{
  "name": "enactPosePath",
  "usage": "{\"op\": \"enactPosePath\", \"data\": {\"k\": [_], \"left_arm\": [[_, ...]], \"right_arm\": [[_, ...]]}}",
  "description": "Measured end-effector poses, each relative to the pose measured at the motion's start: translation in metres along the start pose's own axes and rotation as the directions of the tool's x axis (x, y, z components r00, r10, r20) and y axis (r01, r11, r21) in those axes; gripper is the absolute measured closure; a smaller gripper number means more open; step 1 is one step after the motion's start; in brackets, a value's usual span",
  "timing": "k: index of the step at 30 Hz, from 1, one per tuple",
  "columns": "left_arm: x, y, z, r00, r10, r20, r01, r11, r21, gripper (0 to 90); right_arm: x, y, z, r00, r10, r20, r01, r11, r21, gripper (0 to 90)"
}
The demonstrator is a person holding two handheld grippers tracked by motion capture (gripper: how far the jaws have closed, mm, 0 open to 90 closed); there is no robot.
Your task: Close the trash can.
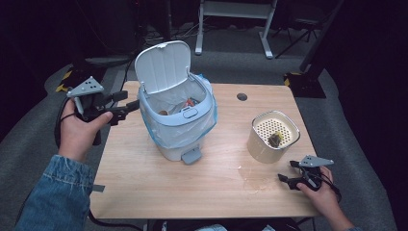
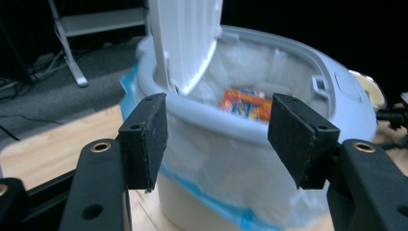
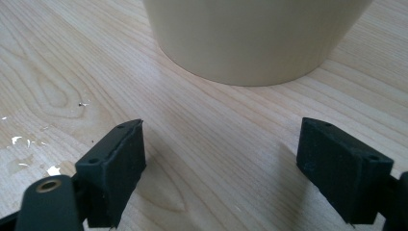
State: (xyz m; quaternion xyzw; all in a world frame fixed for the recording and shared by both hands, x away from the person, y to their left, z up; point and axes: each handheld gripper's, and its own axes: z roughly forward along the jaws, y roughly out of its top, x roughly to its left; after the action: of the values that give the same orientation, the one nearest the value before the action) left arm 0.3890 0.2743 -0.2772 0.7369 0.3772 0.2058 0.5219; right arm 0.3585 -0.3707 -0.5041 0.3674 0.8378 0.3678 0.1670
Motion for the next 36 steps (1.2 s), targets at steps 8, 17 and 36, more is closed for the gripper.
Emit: {"op": "enactPosePath", "data": {"k": [8,17,36], "left_arm": [[0.007,0.022,0.012,0.9993,0.012,-0.034,-0.014,0.9987,-0.048,39.4],[0.010,0.041,0.022,0.9983,0.014,-0.056,-0.019,0.9958,-0.089,39.3],[-0.012,0.060,0.023,0.9974,0.049,0.053,-0.045,0.9961,-0.076,48.4]], "right_arm": [[0.000,0.000,0.000,1.0000,0.000,0.000,0.000,1.000,0.000,17.3],[0.000,0.000,0.000,1.0000,0.000,0.000,0.000,1.000,0.000,17.3],[0.000,0.000,0.000,1.0000,0.001,-0.001,-0.001,1.000,0.000,17.3]]}}
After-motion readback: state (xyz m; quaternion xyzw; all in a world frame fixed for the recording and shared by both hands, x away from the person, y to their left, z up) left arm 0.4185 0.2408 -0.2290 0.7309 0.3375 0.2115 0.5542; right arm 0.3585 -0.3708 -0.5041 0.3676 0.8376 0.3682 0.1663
